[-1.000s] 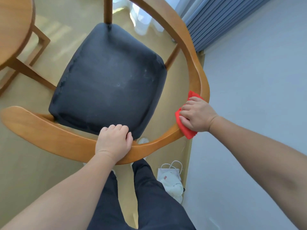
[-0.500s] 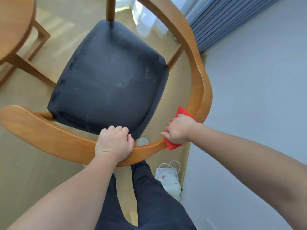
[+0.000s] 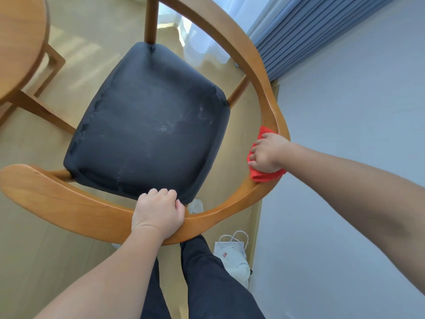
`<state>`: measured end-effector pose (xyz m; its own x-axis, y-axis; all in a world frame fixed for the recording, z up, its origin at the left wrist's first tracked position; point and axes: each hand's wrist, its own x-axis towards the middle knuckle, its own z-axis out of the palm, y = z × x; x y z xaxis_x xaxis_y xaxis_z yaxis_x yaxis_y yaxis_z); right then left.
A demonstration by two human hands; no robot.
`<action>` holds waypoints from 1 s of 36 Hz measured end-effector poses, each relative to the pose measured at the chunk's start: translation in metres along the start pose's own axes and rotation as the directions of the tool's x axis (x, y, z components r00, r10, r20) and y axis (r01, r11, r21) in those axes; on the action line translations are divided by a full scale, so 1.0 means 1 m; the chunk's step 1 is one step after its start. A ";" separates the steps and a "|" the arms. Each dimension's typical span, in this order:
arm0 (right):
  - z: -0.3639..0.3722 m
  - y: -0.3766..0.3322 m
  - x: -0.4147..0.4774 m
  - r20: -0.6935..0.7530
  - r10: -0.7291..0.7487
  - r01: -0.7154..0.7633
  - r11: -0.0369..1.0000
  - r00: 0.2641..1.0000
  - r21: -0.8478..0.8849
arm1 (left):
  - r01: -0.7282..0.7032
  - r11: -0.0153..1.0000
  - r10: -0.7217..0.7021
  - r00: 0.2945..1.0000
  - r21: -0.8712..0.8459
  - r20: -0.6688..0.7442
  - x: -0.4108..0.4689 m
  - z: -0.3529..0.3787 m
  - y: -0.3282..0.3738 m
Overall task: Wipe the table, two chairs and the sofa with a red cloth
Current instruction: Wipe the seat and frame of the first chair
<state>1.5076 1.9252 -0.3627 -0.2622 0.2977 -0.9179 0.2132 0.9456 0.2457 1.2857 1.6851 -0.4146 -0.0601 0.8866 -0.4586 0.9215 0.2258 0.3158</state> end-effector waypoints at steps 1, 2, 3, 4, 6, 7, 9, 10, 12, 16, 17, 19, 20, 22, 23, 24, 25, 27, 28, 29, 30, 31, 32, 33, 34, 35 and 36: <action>-0.006 0.009 0.000 0.022 0.047 -0.046 0.998 0.999 -0.052 | 0.000 1.000 0.000 1.000 0.002 -0.002 0.000 0.000 0.000; -0.013 0.017 0.002 0.035 0.112 -0.109 0.990 0.993 -0.090 | -0.002 1.000 0.002 1.000 0.005 -0.008 0.000 -0.001 0.000; -0.018 0.023 0.004 0.041 0.182 -0.177 0.978 0.982 -0.107 | -0.006 1.000 0.006 1.000 0.007 -0.013 0.000 -0.001 0.000; -0.021 0.028 0.007 0.039 0.245 -0.240 0.965 0.969 -0.110 | -0.010 1.000 0.010 1.000 0.007 -0.013 0.000 -0.001 0.001; -0.022 0.030 0.013 0.028 0.330 -0.326 0.940 0.943 -0.098 | -0.016 1.000 0.016 1.000 0.001 -0.010 0.000 -0.001 0.001; -0.021 0.029 0.015 0.024 0.354 -0.350 0.932 0.935 -0.096 | -0.016 1.000 0.016 1.000 -0.002 -0.010 0.001 -0.001 0.001; -0.022 0.025 0.012 0.020 0.385 -0.383 0.921 0.923 -0.072 | -0.016 1.000 0.016 1.000 -0.007 -0.008 0.001 -0.001 0.001; -0.021 0.021 0.009 0.020 0.402 -0.401 0.915 0.915 -0.046 | -0.016 1.000 0.016 1.000 -0.008 -0.004 0.001 -0.001 0.002; -0.019 0.011 0.001 0.012 0.450 -0.450 0.892 0.893 0.050 | -0.015 1.000 0.015 1.000 -0.005 0.001 0.001 -0.001 0.002; -0.013 -0.023 -0.025 0.002 0.573 -0.531 0.758 0.820 0.380 | -0.011 1.000 0.010 1.000 0.008 0.020 0.002 -0.003 0.003; -0.010 -0.034 -0.031 -0.004 0.601 -0.533 0.712 0.799 0.457 | -0.011 1.000 0.011 1.000 0.009 0.025 0.001 -0.003 0.003; -0.003 -0.057 -0.041 -0.021 0.665 -0.532 0.617 0.747 0.580 | -0.012 1.000 0.011 0.999 0.006 0.035 0.001 -0.004 0.004; 0.001 -0.069 -0.044 -0.032 0.699 -0.528 0.569 0.715 0.630 | -0.012 1.000 0.012 0.999 0.002 0.037 0.001 -0.005 0.004; 0.008 -0.096 -0.048 -0.051 0.760 -0.513 0.485 0.648 0.709 | -0.014 1.000 0.014 0.999 -0.003 0.037 0.000 -0.005 0.004; 0.009 -0.110 -0.049 -0.057 0.782 -0.500 0.451 0.621 0.739 | -0.014 1.000 0.014 0.999 -0.004 0.038 0.000 -0.005 0.004; 0.011 -0.124 -0.049 -0.057 0.796 -0.488 0.424 0.602 0.763 | -0.015 1.000 0.016 0.999 -0.005 0.040 0.000 -0.005 0.004; 0.011 -0.135 -0.048 -0.052 0.804 -0.481 0.404 0.592 0.778 | -0.016 1.000 0.016 0.999 -0.005 0.042 0.000 -0.005 0.004; 0.011 -0.150 -0.044 -0.045 0.813 -0.480 0.386 0.581 0.787 | -0.014 1.000 0.014 0.999 -0.004 0.042 0.001 -0.005 0.003; 0.012 -0.151 -0.042 -0.047 0.815 -0.479 0.385 0.578 0.789 | -0.015 1.000 0.015 0.999 -0.003 0.042 0.001 -0.004 0.004; 0.012 -0.148 -0.041 -0.055 0.813 -0.478 0.394 0.580 0.785 | -0.015 1.000 0.015 0.999 -0.001 0.042 0.002 -0.004 0.004; 0.012 -0.143 -0.040 -0.063 0.803 -0.481 0.415 0.592 0.772 | -0.016 1.000 0.016 0.999 0.000 0.041 0.002 -0.003 0.004; 0.012 -0.136 -0.040 -0.066 0.790 -0.489 0.440 0.610 0.754 | -0.018 1.000 0.018 0.999 -0.001 0.042 0.002 -0.003 0.004; 0.012 -0.128 -0.040 -0.059 0.778 -0.494 0.453 0.625 0.742 | -0.021 1.000 0.021 0.999 -0.002 0.042 0.003 -0.003 0.004; 0.011 -0.118 -0.040 -0.045 0.774 -0.501 0.452 0.632 0.738 | -0.023 1.000 0.023 0.999 -0.004 0.043 0.003 -0.002 0.004; 0.010 -0.107 -0.040 -0.026 0.775 -0.511 0.442 0.631 0.737 | -0.024 1.000 0.024 0.999 -0.004 0.045 0.003 -0.002 0.005; 0.008 -0.096 -0.040 -0.004 0.778 -0.523 0.426 0.628 0.738 | -0.025 1.000 0.025 0.999 -0.001 0.047 0.003 -0.002 0.005; 0.005 -0.085 -0.039 0.019 0.781 -0.531 0.406 0.624 0.743 | -0.025 1.000 0.025 0.998 0.002 0.049 0.003 -0.002 0.005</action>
<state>1.5041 1.8326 -0.3497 0.0211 0.9218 -0.3872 0.9256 0.1283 0.3560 1.2890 1.6900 -0.4130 -0.0179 0.8712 -0.4906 0.9236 0.2023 0.3255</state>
